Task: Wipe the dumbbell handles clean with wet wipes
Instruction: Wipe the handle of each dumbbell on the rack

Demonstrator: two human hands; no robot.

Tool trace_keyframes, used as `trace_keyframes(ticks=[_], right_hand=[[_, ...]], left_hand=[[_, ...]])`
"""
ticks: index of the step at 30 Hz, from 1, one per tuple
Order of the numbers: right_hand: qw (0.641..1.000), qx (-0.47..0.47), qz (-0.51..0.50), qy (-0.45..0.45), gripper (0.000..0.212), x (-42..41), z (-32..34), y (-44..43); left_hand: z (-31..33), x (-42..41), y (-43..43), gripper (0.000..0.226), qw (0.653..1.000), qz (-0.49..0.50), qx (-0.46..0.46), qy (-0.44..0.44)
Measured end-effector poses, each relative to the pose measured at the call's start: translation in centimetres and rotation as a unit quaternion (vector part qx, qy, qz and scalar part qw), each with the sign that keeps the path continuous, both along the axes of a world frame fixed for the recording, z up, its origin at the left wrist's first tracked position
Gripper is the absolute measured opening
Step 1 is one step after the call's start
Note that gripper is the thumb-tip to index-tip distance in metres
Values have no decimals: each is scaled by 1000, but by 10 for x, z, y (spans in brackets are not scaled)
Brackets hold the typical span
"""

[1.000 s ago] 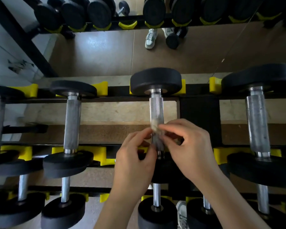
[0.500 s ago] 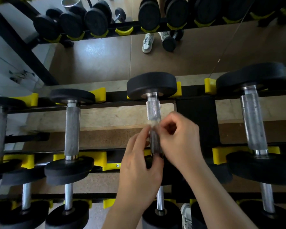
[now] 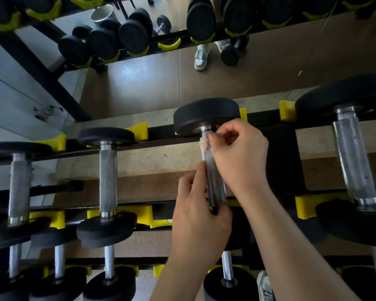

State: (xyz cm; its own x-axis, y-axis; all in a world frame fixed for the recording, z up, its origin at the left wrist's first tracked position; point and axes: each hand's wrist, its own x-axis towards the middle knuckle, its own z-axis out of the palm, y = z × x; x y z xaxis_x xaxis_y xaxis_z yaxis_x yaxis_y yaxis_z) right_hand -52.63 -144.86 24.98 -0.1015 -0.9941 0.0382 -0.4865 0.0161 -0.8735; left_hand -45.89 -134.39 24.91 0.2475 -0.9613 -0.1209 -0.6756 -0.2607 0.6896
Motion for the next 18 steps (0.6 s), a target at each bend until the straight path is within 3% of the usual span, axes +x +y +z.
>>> trace_keyframes(ticks=[3, 7, 9, 15, 16, 18], right_hand=[[998, -1, -61, 5, 5, 6, -3, 2], [985, 98, -108, -92, 12, 4, -8, -5], [982, 104, -107, -116, 13, 6, -5, -1], [996, 41, -54, 58, 24, 14, 6, 10], [996, 49, -63, 39, 22, 12, 4, 7], [981, 112, -110, -118, 16, 9, -2, -2]], left_hand=[[2, 1, -7, 62, 1000, 5, -9, -2], [4, 1, -17, 42, 999, 18, -28, -4], [4, -1, -17, 39, 998, 21, -55, -18], [0, 1, -13, 38, 996, 16, -80, -22], [-1, 1, -13, 40, 997, 13, -78, -25], [0, 3, -15, 47, 998, 13, -58, -6]])
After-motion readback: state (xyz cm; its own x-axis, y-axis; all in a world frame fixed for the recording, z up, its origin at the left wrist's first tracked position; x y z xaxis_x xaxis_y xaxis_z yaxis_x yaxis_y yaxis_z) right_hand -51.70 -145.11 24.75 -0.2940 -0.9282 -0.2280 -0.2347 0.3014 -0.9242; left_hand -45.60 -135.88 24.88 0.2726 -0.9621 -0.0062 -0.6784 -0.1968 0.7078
